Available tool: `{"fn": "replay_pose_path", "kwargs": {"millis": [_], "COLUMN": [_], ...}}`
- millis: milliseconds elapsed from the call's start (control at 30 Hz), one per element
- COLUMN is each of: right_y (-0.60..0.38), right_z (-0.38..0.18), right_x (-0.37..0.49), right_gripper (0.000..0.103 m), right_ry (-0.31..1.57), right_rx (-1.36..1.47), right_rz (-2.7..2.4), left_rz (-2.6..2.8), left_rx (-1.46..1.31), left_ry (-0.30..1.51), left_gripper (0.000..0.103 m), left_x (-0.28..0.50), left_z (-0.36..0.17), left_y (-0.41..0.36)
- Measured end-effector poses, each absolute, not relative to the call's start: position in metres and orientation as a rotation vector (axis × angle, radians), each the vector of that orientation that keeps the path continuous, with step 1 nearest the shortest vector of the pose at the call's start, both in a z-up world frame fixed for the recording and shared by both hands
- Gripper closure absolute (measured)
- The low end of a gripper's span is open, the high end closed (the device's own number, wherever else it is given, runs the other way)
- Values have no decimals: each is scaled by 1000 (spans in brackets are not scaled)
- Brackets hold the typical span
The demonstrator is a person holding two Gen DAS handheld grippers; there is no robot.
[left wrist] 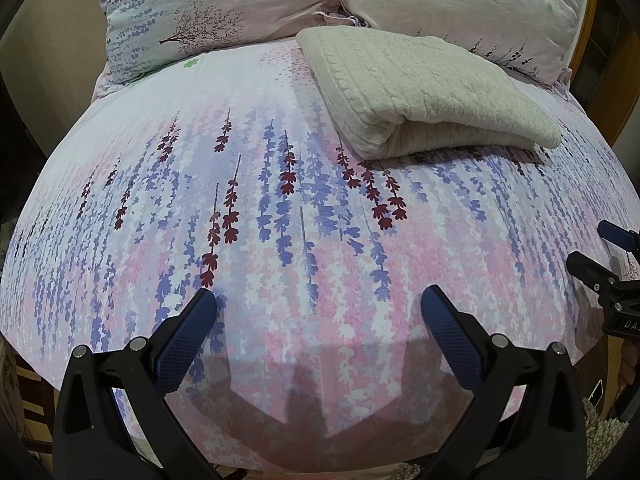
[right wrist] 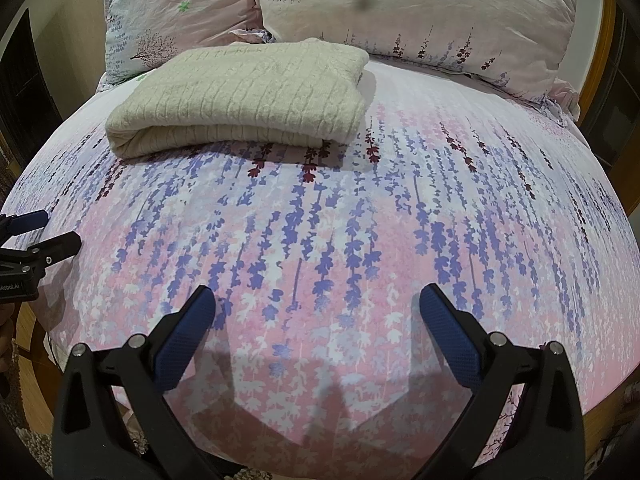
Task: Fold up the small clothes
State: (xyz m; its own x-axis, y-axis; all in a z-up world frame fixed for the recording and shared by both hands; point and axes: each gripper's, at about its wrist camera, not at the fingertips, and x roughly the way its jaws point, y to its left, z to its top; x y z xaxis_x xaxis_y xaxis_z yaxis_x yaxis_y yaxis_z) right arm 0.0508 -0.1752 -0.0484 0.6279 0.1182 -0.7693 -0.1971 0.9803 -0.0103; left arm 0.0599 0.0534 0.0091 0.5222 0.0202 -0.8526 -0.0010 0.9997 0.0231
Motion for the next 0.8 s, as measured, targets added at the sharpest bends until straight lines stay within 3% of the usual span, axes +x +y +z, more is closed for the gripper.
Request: {"fn": "replay_pose_path", "kwargs": {"millis": [800], "right_y": [-175], "right_z": [-48], "right_x": [51], "right_gripper": [2], "right_ry": [873], "right_rx": [-97], "right_rz": [181], "left_rz": [20], "left_rx": [16], "left_ry": [1022], "left_gripper": [1], "left_x": [59], "left_z": [9], "left_y": [53]}}
